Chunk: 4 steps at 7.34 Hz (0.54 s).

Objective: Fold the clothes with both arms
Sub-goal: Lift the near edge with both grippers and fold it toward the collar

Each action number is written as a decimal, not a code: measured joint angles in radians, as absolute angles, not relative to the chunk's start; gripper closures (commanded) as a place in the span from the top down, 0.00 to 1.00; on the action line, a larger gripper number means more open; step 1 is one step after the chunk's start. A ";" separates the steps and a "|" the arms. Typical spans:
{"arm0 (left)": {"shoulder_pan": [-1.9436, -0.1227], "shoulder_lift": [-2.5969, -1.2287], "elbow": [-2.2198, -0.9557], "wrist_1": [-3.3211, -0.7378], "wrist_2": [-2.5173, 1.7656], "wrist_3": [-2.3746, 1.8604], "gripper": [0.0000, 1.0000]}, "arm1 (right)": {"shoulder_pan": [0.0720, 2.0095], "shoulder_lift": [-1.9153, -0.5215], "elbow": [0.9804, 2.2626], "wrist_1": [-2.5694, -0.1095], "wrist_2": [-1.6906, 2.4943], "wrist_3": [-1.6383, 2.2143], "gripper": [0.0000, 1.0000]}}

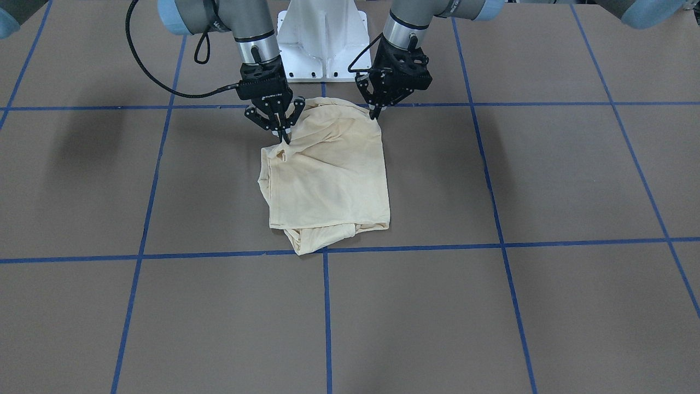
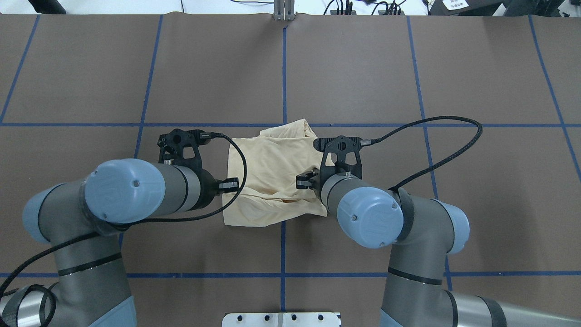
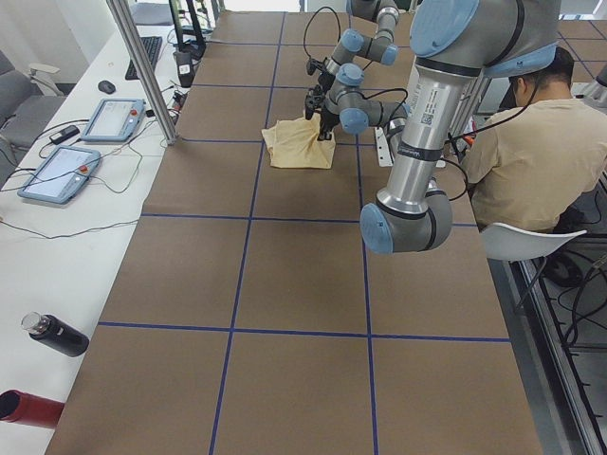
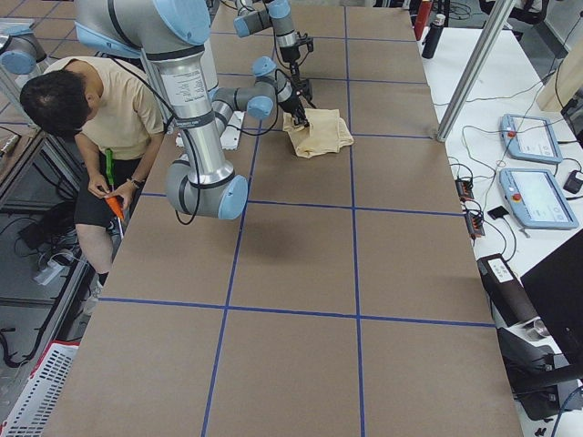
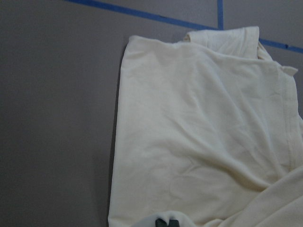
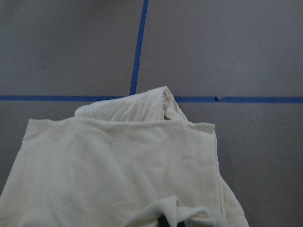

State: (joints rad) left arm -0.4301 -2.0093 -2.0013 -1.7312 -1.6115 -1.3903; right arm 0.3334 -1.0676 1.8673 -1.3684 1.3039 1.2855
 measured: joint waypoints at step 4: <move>-0.553 -2.131 -1.799 -1.740 -1.608 -1.301 0.00 | 0.442 -0.949 1.633 -1.364 1.318 1.262 0.00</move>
